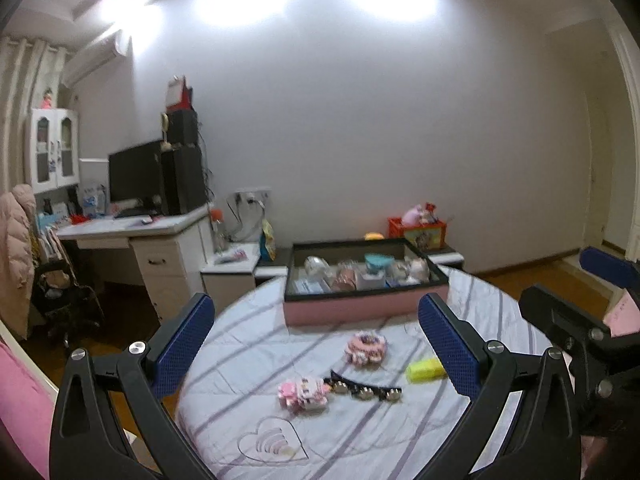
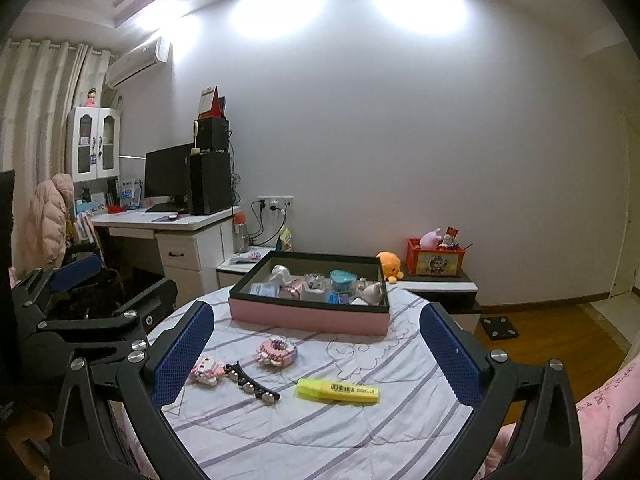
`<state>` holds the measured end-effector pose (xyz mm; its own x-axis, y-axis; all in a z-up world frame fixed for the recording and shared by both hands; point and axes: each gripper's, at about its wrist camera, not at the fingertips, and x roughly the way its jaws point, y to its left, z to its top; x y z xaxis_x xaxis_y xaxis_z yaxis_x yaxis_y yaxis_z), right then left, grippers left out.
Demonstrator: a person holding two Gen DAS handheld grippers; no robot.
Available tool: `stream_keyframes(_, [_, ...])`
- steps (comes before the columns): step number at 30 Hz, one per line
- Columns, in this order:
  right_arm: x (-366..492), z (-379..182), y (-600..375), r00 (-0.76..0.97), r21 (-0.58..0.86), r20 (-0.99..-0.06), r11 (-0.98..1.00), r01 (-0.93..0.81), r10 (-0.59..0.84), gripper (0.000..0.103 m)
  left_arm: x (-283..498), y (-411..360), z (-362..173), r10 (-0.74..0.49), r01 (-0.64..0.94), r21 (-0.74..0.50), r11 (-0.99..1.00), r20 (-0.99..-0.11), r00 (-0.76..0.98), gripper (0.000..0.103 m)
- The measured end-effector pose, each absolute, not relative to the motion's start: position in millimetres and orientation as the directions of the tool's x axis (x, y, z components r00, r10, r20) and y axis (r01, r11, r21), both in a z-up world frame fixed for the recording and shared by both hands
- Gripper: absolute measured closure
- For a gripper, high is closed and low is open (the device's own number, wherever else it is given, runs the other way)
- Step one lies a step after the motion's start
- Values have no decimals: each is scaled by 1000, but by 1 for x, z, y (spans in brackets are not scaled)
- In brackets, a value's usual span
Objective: Organize rigid objects
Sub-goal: 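Move both tools back over the remaining items on the bed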
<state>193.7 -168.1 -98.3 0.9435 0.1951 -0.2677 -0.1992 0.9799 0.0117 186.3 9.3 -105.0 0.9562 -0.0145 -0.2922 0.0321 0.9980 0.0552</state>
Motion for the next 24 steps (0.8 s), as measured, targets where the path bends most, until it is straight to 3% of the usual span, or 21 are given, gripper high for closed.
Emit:
stream_keyframes(13, [238,-166,-194,865,77,-473,986,-147,166,0,238,11,-193,-65,40,-55,998,-584,809,0])
stream_keyframes(24, [274,-208,-208,791,70,-595,989,-129,145,0,273,36,-229,44,-55,6,998,-689,724,0])
